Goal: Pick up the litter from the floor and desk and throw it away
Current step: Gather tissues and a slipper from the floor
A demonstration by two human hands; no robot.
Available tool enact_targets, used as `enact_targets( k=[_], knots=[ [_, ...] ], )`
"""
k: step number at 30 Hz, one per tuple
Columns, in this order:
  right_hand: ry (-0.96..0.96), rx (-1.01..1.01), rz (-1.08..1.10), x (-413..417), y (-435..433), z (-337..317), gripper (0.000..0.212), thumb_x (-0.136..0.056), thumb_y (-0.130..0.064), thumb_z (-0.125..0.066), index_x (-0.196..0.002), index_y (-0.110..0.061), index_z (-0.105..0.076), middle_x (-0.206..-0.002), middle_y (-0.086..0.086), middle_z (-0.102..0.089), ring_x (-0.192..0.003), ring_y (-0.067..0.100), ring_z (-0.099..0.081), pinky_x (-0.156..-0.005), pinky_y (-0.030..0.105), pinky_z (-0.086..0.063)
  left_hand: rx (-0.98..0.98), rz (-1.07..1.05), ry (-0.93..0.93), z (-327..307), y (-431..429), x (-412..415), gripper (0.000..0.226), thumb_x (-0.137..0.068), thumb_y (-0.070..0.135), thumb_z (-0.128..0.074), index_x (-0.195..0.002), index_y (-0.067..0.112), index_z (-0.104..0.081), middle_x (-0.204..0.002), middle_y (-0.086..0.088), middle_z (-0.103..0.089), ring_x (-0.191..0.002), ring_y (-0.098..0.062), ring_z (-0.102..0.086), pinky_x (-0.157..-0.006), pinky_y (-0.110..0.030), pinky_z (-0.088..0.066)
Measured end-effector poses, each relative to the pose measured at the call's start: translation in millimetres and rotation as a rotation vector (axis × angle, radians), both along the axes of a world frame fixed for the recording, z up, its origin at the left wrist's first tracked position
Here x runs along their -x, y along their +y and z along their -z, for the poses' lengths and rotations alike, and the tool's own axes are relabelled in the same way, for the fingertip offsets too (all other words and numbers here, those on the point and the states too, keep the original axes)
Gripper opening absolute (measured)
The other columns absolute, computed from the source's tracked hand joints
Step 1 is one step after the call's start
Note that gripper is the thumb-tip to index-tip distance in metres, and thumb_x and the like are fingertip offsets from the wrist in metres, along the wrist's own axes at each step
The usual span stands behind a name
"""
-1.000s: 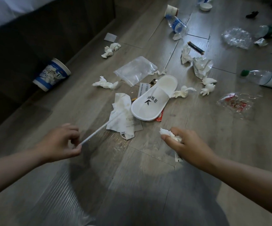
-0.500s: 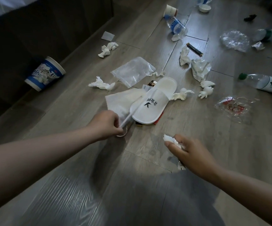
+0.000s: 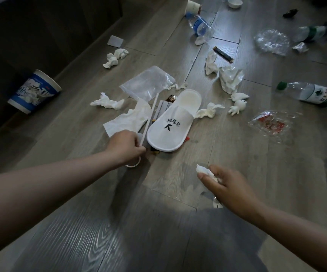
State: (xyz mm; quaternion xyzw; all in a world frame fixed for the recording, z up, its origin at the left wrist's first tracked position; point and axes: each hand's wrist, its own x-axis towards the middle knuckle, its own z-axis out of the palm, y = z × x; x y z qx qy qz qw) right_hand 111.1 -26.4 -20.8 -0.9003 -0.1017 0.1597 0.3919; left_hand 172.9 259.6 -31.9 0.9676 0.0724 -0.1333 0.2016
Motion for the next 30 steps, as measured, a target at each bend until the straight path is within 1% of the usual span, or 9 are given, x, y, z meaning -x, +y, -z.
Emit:
enact_targets(
  k=[5,9,11,13,16,19,23,26,30],
  knots=[
    [0.01,0.002,-0.003,0.8,-6.2,4.0,0.037,-0.09,-0.055,-0.05,-0.065,-0.027,-0.051,-0.056,-0.011,-0.055,-0.049,0.002,-0.049,-0.048,0.022,-0.036,-0.051,0.079,0.081,0.1,-3.9,-23.9,0.022,-0.078,0.03,-0.067,-0.068,0.011,-0.061,-0.076,-0.008,-0.065,-0.077,-0.025,-0.06,-0.057,-0.029,-0.039],
    [0.029,-0.027,0.023,0.5,-11.1,7.5,0.044,-0.085,-0.064,-0.047,-0.068,-0.024,-0.054,-0.06,-0.008,-0.055,-0.051,0.004,-0.05,-0.048,0.024,-0.037,-0.081,0.136,-0.083,4.8,-13.3,-34.5,0.028,-0.083,0.035,-0.06,-0.09,0.007,-0.059,-0.099,-0.012,-0.054,-0.092,-0.03,-0.055,-0.072,-0.036,-0.045],
    [0.035,-0.022,0.03,0.1,-12.9,10.4,0.044,-0.084,-0.067,-0.046,-0.068,-0.026,-0.054,-0.061,-0.009,-0.056,-0.051,0.004,-0.051,-0.047,0.021,-0.037,0.027,0.023,-0.093,7.1,-17.9,-40.3,0.045,-0.082,0.046,-0.061,-0.107,0.01,-0.052,-0.112,-0.01,-0.047,-0.1,-0.029,-0.052,-0.076,-0.035,-0.043],
    [0.039,-0.018,0.037,-1.4,-13.8,13.2,0.044,-0.084,-0.066,-0.046,-0.068,-0.026,-0.053,-0.061,-0.008,-0.056,-0.05,0.005,-0.05,-0.047,0.022,-0.037,0.093,-0.057,-0.045,8.7,-26.0,-49.9,0.075,-0.073,0.063,-0.064,-0.124,0.012,-0.044,-0.124,-0.009,-0.044,-0.11,-0.028,-0.05,-0.08,-0.033,-0.04],
    [0.048,-0.019,0.057,-3.8,-13.6,15.6,0.044,-0.082,-0.068,-0.045,-0.066,-0.028,-0.052,-0.06,-0.009,-0.055,-0.05,0.004,-0.049,-0.046,0.022,-0.038,0.062,-0.016,0.008,8.5,-44.4,-69.0,0.108,-0.053,0.079,-0.068,-0.132,0.011,-0.038,-0.13,-0.013,-0.043,-0.114,-0.029,-0.048,-0.086,-0.036,-0.043],
    [0.059,-0.031,0.061,-5.0,-13.2,17.1,0.049,-0.08,-0.072,-0.042,-0.07,-0.026,-0.054,-0.062,-0.006,-0.056,-0.052,0.007,-0.052,-0.048,0.023,-0.04,0.015,0.02,0.141,13.3,-65.3,-82.2,0.142,-0.036,0.087,-0.067,-0.148,0.018,-0.014,-0.145,-0.016,-0.03,-0.131,-0.036,-0.037,-0.105,-0.048,-0.039],
    [0.065,-0.033,0.071,-7.4,-16.0,19.7,0.057,-0.078,-0.074,-0.039,-0.076,-0.02,-0.058,-0.069,0.004,-0.06,-0.058,0.018,-0.055,-0.051,0.035,-0.043,-0.085,-0.008,0.208,29.5,-82.4,-88.4,0.142,-0.033,0.087,-0.068,-0.147,0.029,-0.007,-0.151,-0.018,-0.015,-0.137,-0.04,-0.02,-0.107,-0.057,-0.03],
    [0.071,-0.028,0.086,-8.7,-19.6,20.8,0.06,-0.078,-0.073,-0.038,-0.078,-0.017,-0.06,-0.072,0.006,-0.061,-0.064,0.025,-0.058,-0.053,0.044,-0.045,-0.13,-0.04,0.174,36.5,-83.6,-88.8,0.136,-0.036,0.086,-0.068,-0.145,0.028,-0.011,-0.144,-0.016,-0.021,-0.134,-0.037,-0.021,-0.103,-0.054,-0.03],
    [0.098,-0.022,0.105,-10.2,-26.6,23.2,0.062,-0.078,-0.073,-0.038,-0.082,-0.016,-0.063,-0.071,0.004,-0.062,-0.062,0.024,-0.057,-0.053,0.043,-0.043,-0.149,-0.015,0.082,42.5,-89.3,-86.9,0.135,-0.04,0.081,-0.07,-0.147,0.025,-0.01,-0.144,-0.016,-0.021,-0.133,-0.034,-0.021,-0.105,-0.047,-0.03]
  ],
)
